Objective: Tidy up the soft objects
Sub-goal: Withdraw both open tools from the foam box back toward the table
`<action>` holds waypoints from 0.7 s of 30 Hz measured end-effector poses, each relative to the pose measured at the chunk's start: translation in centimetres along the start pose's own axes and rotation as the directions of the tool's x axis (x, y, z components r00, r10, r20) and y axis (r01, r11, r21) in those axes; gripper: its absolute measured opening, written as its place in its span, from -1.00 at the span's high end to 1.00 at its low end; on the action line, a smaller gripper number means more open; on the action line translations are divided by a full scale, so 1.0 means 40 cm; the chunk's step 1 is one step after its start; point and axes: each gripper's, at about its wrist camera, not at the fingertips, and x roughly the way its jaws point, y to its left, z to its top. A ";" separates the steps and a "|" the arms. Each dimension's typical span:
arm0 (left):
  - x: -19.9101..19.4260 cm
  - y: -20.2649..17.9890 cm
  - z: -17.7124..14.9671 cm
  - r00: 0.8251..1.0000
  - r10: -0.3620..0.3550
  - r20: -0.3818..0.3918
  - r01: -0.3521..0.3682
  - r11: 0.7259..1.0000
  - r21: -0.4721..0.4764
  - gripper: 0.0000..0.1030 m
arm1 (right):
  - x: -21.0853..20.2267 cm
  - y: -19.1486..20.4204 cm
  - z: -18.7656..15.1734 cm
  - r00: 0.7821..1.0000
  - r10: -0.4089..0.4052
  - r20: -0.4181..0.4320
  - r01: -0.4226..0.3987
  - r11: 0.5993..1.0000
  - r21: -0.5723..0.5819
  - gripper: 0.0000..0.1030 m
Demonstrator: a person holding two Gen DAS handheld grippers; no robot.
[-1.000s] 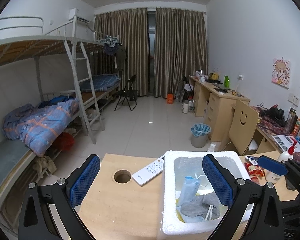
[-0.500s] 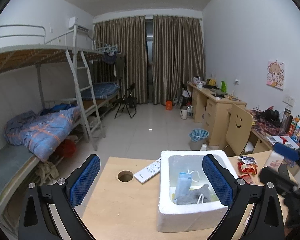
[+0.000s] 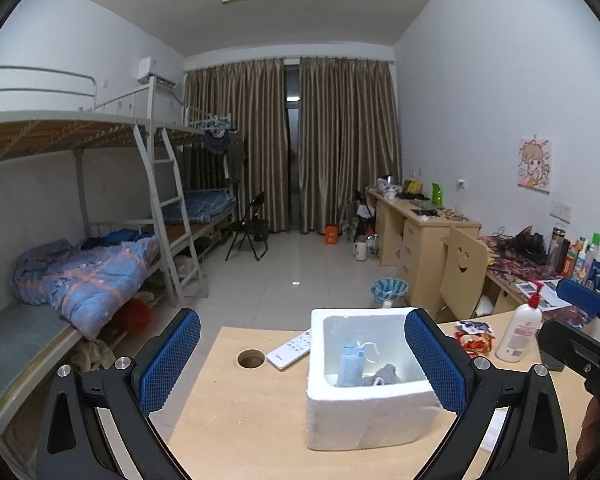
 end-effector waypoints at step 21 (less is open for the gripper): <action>-0.311 -0.056 -0.082 0.988 -0.089 0.129 0.084 0.995 0.048 -0.98 | -0.248 0.071 -0.081 0.994 -0.012 0.111 0.014 1.000 -0.016 -0.99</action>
